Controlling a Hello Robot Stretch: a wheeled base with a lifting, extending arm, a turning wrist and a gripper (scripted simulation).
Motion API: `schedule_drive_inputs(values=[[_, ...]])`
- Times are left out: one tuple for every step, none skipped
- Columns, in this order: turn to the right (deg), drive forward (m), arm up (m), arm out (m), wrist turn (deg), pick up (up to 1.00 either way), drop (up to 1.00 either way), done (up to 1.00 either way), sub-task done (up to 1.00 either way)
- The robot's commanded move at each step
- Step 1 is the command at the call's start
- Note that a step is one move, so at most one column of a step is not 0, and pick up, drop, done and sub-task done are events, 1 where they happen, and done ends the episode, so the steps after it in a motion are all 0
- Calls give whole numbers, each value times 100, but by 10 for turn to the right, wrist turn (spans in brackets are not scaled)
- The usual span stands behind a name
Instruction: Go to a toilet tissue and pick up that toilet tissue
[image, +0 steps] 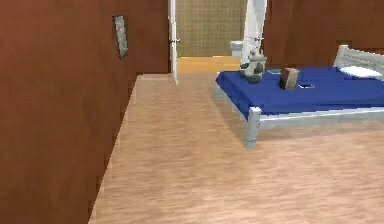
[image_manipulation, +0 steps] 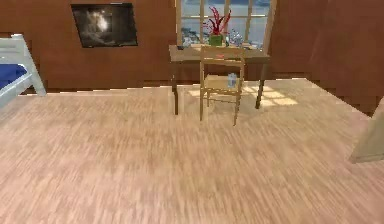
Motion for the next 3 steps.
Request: schedule_drive_inputs(values=[[0,100,0,0,0,0,0,0,0],[0,100,0,0,0,0,0,0,0],[-30,0,0,0,0,0,0,0,0]])
